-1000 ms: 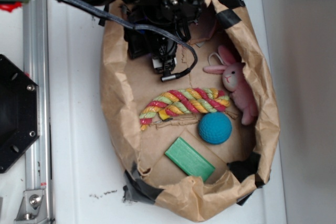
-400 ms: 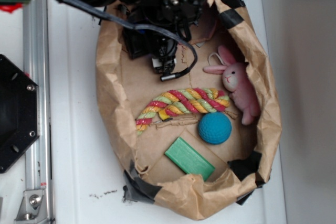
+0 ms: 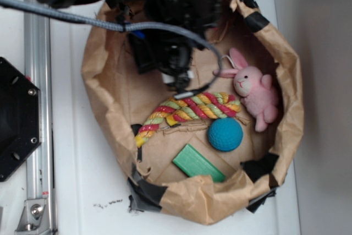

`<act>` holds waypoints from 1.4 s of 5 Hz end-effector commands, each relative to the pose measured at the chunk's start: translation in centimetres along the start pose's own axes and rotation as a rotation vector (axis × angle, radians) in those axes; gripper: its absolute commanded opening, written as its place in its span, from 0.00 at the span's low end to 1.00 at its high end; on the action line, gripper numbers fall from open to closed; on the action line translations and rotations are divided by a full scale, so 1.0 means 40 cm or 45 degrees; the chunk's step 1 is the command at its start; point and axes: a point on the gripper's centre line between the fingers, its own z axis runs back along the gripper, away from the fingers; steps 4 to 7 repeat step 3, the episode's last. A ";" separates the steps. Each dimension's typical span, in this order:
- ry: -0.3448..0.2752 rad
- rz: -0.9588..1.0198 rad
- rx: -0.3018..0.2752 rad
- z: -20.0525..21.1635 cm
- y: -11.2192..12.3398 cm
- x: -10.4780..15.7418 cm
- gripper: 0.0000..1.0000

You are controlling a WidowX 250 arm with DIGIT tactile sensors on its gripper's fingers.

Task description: Grab the black box.

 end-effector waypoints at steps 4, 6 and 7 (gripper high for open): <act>-0.049 -0.129 -0.016 0.153 -0.030 -0.030 0.00; -0.049 -0.129 -0.016 0.153 -0.030 -0.030 0.00; -0.049 -0.129 -0.016 0.153 -0.030 -0.030 0.00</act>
